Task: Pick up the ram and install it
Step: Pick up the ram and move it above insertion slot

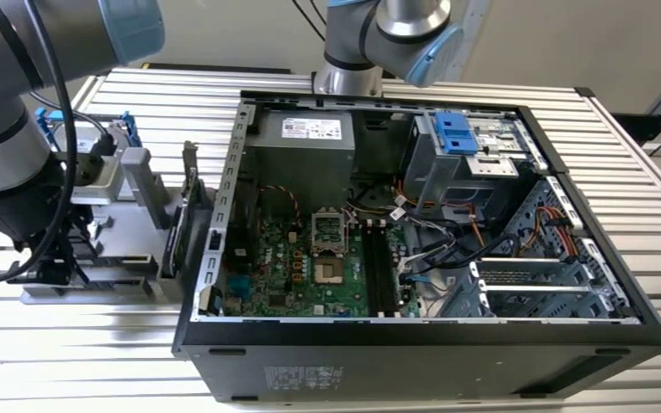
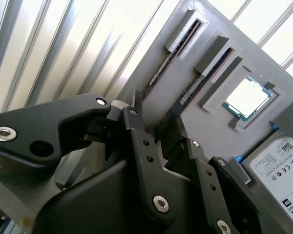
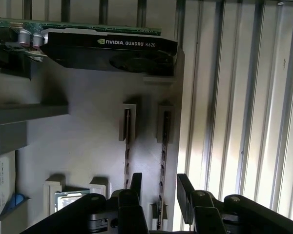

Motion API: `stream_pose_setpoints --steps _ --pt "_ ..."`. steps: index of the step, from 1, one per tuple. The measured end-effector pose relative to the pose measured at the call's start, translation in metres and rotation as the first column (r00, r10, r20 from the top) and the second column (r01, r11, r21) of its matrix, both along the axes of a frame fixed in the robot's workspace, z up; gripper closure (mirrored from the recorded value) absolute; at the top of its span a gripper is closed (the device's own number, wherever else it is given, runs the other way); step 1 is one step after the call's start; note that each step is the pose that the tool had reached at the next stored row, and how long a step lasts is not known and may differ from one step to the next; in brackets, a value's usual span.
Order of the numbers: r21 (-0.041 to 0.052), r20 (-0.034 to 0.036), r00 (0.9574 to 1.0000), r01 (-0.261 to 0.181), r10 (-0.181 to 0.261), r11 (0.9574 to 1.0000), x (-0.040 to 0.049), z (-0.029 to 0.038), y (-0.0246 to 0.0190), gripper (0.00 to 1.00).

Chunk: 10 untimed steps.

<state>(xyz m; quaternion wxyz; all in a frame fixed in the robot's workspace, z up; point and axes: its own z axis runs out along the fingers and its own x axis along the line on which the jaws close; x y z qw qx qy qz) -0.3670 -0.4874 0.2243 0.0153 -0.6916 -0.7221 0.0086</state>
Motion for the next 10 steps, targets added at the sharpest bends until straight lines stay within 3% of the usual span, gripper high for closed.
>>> stream_pose_setpoints --steps 10 --pt "0.0000 -0.0043 1.0000 0.000 0.000 1.0000 0.0000 -0.0026 -0.0003 0.00"
